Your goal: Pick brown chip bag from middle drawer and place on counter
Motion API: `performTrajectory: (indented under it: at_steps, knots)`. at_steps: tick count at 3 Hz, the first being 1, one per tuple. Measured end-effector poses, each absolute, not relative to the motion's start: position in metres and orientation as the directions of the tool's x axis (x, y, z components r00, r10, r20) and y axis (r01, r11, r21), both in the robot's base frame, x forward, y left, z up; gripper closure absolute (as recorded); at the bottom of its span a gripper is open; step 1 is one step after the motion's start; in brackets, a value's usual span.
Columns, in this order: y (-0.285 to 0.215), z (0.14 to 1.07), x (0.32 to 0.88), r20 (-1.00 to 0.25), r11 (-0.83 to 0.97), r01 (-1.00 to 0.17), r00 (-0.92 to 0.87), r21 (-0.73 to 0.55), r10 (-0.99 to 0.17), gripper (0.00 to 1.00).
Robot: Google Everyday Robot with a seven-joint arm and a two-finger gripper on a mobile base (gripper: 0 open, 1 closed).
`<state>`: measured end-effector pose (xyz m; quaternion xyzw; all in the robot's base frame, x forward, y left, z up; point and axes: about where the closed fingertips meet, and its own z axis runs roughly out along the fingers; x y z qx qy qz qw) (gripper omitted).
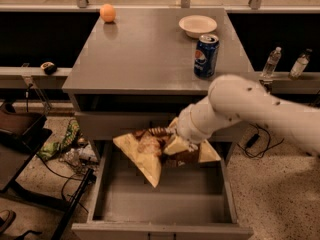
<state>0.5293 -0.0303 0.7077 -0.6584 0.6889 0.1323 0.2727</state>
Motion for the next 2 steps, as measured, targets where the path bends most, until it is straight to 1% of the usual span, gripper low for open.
performTrajectory:
  at_steps: [1, 2]
  knots:
    - [-0.0285, 0.7709, 0.5375, -0.539, 0.086, -0.968, 0.056, -0.234, -0.841, 1.0]
    - [-0.0284, 0.7762, 0.5384, -0.539, 0.084, -0.967, 0.06, -0.239, -0.84, 1.0]
